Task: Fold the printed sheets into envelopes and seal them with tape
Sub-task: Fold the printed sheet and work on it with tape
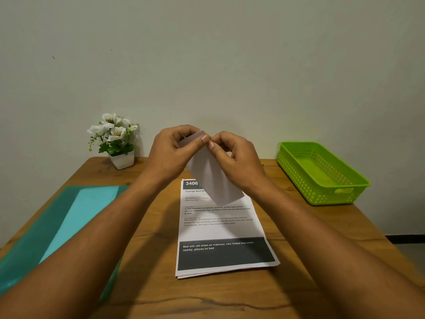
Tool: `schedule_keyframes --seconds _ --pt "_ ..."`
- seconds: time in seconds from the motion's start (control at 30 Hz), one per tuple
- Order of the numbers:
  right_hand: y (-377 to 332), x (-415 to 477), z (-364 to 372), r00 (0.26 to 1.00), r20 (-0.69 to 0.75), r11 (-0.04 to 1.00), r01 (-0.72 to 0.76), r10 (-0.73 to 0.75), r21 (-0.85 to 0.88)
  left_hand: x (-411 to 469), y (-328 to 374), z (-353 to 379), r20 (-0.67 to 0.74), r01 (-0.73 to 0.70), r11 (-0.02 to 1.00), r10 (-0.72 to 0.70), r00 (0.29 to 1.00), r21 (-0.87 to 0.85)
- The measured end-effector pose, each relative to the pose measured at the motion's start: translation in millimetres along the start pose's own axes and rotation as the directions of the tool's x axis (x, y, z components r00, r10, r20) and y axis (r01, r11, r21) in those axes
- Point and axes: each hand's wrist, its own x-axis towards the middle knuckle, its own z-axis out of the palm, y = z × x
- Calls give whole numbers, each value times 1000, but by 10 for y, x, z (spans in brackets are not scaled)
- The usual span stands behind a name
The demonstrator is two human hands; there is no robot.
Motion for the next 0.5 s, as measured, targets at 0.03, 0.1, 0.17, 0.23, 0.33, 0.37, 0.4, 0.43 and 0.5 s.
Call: schedule_keyframes --seconds 0.03,0.1,0.17,0.23,0.33,0.37,0.4,0.43,0.5 --pt "-3 7 11 1000 10 1000 -10 10 11 2 4 -4 -3 4 1000 -4 1000 -10" --pt "-14 15 38 1000 17 1000 -22 22 19 -5 9 -3 -9 14 999 -15 1000 -37" --pt "-19 20 55 1000 14 1000 -14 14 -4 -7 4 -5 -18 26 998 -27 999 -58" --pt "-7 13 51 1000 22 999 0 1 -40 -3 -8 -11 -20 25 999 -26 999 -30" --pt "21 0 45 998 45 996 36 -33 -79 -3 -26 -26 -22 3 999 -2 1000 50" --pt "28 -2 45 998 52 995 45 -40 -86 -7 -34 -29 -27 -1 998 2 1000 56" --pt "27 -3 44 997 59 995 52 -47 -84 -13 -44 -30 -31 -3 999 4 1000 52" --pt "24 -3 39 996 65 995 58 -53 -76 -20 -58 -25 -33 -1 999 2 999 34" --pt "29 0 15 995 84 995 65 -59 -72 -30 -88 -7 -48 24 999 -25 999 -27"
